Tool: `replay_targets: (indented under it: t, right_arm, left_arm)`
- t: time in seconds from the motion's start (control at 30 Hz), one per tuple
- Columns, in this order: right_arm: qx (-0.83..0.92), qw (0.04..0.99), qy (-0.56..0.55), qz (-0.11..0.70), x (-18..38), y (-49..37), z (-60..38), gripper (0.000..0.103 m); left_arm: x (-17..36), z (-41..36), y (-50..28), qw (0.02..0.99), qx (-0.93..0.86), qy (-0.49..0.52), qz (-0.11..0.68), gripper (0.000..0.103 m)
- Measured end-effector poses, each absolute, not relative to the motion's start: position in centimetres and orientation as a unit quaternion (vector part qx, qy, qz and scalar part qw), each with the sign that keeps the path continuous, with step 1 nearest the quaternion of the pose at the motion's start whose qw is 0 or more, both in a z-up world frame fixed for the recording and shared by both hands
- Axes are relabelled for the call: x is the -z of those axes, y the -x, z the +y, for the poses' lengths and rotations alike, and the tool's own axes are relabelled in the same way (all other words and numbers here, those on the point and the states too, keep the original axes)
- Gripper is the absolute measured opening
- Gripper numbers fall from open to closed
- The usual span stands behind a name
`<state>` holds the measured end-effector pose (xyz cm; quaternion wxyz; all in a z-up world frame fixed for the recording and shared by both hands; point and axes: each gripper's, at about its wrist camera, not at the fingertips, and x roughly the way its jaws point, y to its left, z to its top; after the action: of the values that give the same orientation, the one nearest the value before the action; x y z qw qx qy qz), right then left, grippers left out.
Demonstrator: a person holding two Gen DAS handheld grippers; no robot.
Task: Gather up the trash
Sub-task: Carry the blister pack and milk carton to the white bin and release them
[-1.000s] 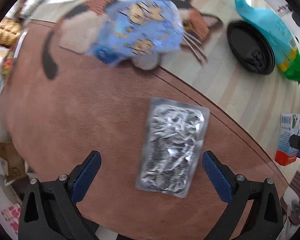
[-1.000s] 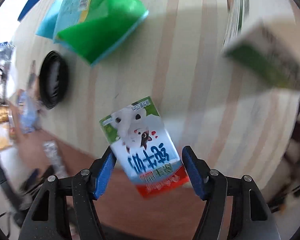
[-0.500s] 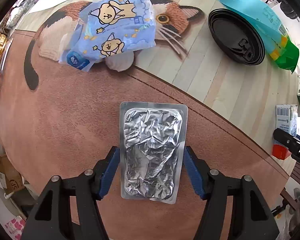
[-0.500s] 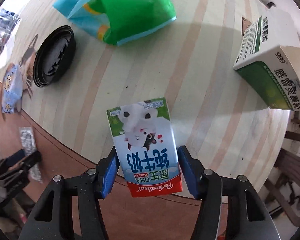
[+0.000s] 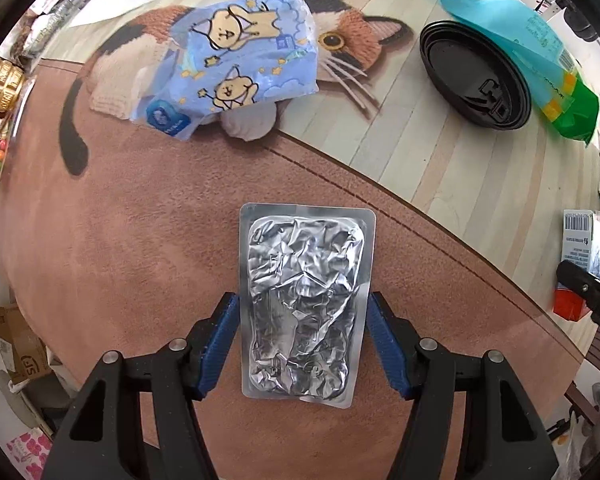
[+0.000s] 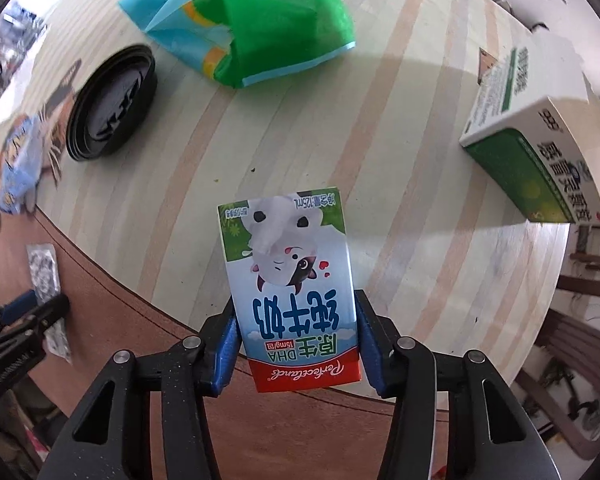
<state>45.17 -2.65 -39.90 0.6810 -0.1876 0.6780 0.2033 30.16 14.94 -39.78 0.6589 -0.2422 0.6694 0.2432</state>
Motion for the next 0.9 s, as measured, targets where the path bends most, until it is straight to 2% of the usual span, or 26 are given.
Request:
replay_targets:
  t: [0.5, 0.73, 0.9]
  right_arm:
    - [-0.286, 0.681, 0.175, 0.651, 33.8, -39.5, -1.5, 0.053]
    - [-0.34, 0.684, 0.178, 0.62, 28.8, -34.4, -0.3, 0.053]
    - [-0.375, 0.683, 0.179, 0.601, 26.7, -26.9, 0.8, 0.053]
  left_arm:
    - [30.1, 14.5, -25.4, 0.709, -0.285, 0.262, 0.59, 0.062]
    - [24.5, 14.4, -18.6, 0.74, -0.305, 0.279, 0.53, 0.062]
    - [22.1, 13.7, -11.4, 0.752, -0.323, 0.3, 0.489, 0.062]
